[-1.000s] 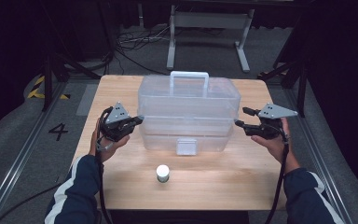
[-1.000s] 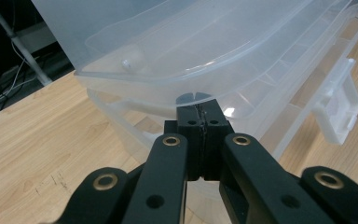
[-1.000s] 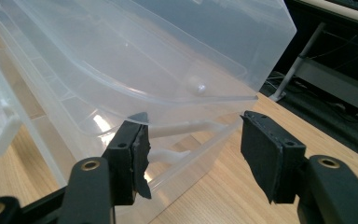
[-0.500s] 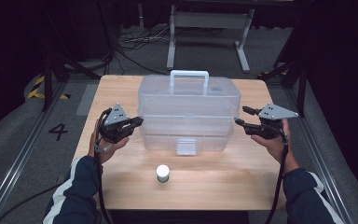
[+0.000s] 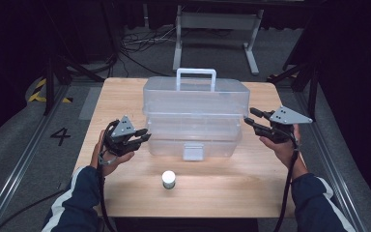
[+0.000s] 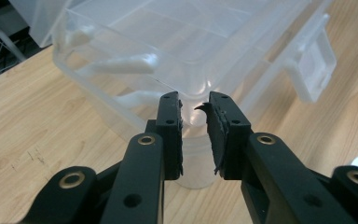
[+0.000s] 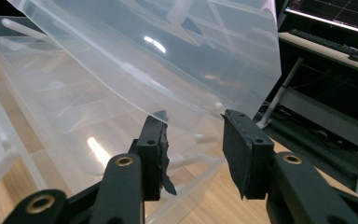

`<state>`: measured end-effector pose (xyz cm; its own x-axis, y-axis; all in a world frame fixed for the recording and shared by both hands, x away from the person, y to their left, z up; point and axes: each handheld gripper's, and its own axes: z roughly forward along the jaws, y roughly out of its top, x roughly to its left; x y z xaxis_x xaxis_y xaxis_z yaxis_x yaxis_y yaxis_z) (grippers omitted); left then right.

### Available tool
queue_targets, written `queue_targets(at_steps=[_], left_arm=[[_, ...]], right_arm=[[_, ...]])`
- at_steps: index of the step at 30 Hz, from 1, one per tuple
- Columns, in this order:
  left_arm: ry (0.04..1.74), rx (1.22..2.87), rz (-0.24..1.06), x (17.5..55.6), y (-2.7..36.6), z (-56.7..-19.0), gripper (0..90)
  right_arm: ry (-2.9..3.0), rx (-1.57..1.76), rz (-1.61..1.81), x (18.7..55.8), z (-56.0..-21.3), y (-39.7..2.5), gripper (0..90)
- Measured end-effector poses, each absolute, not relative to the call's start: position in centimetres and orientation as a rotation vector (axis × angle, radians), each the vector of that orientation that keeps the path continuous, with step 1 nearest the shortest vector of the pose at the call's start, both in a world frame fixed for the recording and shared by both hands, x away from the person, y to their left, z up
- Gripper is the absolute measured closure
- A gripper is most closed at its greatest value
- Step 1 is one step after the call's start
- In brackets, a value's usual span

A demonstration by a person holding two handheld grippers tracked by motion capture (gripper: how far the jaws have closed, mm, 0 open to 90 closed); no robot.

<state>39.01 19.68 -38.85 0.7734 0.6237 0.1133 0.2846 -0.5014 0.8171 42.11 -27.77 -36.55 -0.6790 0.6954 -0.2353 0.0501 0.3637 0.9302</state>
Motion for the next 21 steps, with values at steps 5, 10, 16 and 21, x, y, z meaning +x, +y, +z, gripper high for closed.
queue_targets(at_steps=[5, 10, 16, 21], left_arm=[[0.651, 2.116, 0.479, 38.9, 19.4, -39.0, 69.2], [0.633, 2.136, 0.465, 38.9, 19.2, -39.2, 61.7], [0.633, 2.133, 0.461, 39.0, 19.0, -39.3, 56.2], [0.640, 2.145, 0.466, 39.2, 18.8, -39.5, 52.6]], right_arm=[[1.990, 0.632, 1.331, 42.1, -36.3, -27.4, 64.4], [1.978, 0.623, 1.349, 42.1, -36.0, -27.2, 63.9], [1.949, 0.631, 1.341, 42.3, -35.4, -26.8, 63.9], [1.931, 0.652, 1.341, 42.7, -35.2, -26.6, 63.5]])
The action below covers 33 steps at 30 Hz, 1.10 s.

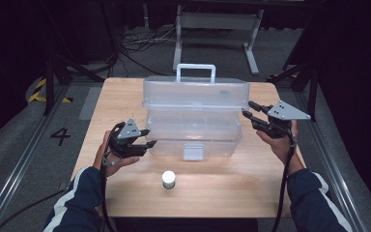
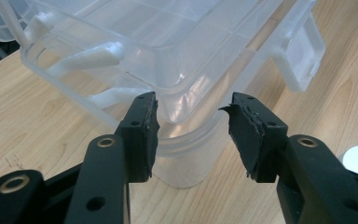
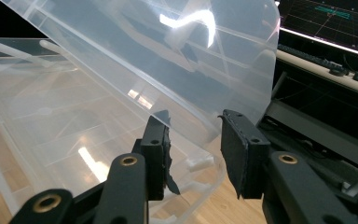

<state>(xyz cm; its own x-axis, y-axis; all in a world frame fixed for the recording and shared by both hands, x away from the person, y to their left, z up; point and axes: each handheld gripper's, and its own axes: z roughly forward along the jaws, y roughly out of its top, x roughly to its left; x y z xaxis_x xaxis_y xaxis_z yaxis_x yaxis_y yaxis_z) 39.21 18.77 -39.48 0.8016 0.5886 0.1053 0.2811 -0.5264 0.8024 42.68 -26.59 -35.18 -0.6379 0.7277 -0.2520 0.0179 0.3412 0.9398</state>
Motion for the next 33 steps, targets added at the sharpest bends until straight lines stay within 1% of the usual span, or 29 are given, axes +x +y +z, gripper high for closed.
queue_targets(at_steps=[13, 16, 22, 33], left_arm=[[0.630, 2.152, 0.485, 39.5, 18.6, -39.6, 52.8], [0.630, 2.148, 0.492, 39.5, 18.7, -39.7, 54.7], [0.628, 2.139, 0.488, 39.6, 18.7, -39.8, 53.8], [0.651, 2.131, 0.530, 39.8, 18.8, -39.8, 52.3]], right_arm=[[1.865, 0.704, 1.398, 43.7, -34.5, -26.5, 65.7], [1.833, 0.702, 1.364, 43.6, -34.3, -26.1, 67.6], [1.764, 0.717, 1.353, 43.8, -34.2, -25.6, 69.5], [1.740, 0.689, 1.281, 44.3, -33.6, -24.7, 72.4]])
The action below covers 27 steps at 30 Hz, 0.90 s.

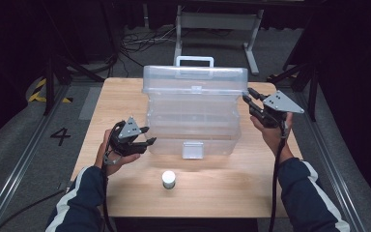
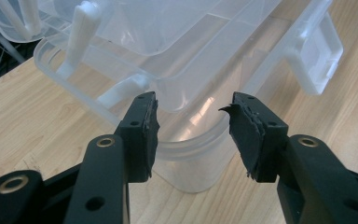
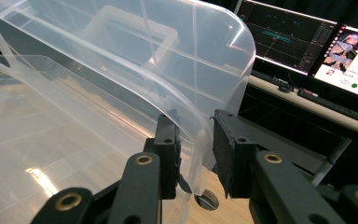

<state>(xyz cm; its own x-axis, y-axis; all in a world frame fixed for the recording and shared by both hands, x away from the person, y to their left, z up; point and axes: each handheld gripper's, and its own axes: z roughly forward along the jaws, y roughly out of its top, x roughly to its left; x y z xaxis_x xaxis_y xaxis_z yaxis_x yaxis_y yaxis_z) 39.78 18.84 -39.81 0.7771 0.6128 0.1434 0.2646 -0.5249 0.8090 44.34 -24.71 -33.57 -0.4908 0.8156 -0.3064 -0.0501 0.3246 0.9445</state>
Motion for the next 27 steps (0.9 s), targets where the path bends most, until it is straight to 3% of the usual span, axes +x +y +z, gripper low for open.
queue_targets(at_steps=[27], left_arm=[[0.655, 2.123, 0.536, 39.8, 18.8, -39.9, 53.2]], right_arm=[[1.774, 0.691, 1.196, 46.1, -31.4, -24.1, 75.9]])
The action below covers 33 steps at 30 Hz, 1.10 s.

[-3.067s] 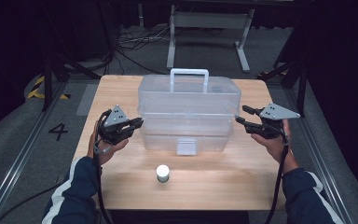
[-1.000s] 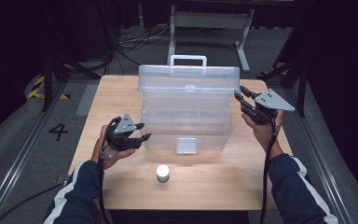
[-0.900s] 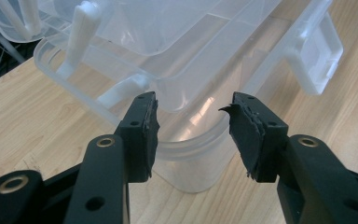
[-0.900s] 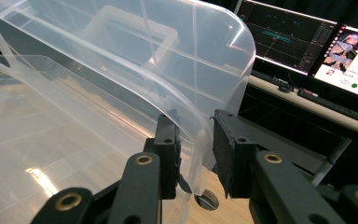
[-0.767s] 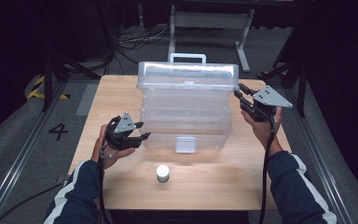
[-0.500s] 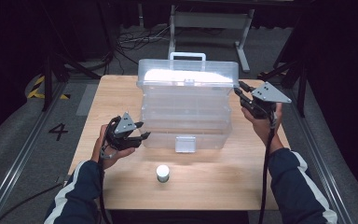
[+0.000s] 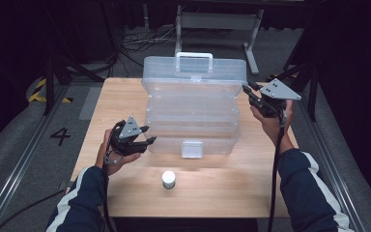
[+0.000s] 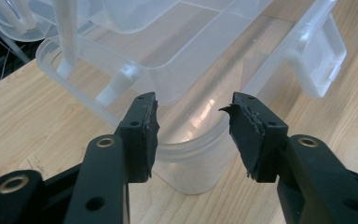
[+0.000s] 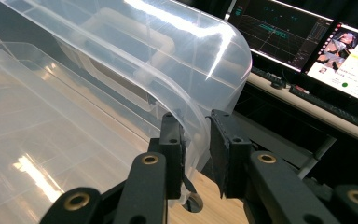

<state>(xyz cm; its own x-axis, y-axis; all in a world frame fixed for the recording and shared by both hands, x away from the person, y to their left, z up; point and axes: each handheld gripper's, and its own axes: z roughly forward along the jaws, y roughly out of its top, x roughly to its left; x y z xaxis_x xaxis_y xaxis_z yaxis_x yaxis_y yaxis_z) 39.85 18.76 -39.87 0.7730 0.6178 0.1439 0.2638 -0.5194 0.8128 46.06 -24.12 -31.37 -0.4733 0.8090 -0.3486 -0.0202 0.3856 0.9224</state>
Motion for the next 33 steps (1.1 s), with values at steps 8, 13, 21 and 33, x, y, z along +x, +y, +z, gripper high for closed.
queue_targets(at_steps=[8, 13, 21, 33], left_arm=[[0.612, 2.170, 0.521, 39.8, 18.3, -39.9, 63.4], [0.565, 2.177, 0.483, 39.9, 18.0, -39.8, 72.1], [0.519, 2.191, 0.453, 40.2, 17.9, -39.5, 78.7], [0.483, 2.233, 0.435, 40.6, 17.9, -39.2, 79.7]], right_arm=[[1.793, 0.687, 1.161, 46.8, -30.5, -24.0, 77.1], [1.774, 0.694, 1.163, 47.3, -30.4, -23.8, 77.9], [1.774, 0.696, 1.154, 48.3, -29.9, -23.8, 79.5], [1.784, 0.692, 1.131, 49.5, -29.3, -23.7, 81.5]])
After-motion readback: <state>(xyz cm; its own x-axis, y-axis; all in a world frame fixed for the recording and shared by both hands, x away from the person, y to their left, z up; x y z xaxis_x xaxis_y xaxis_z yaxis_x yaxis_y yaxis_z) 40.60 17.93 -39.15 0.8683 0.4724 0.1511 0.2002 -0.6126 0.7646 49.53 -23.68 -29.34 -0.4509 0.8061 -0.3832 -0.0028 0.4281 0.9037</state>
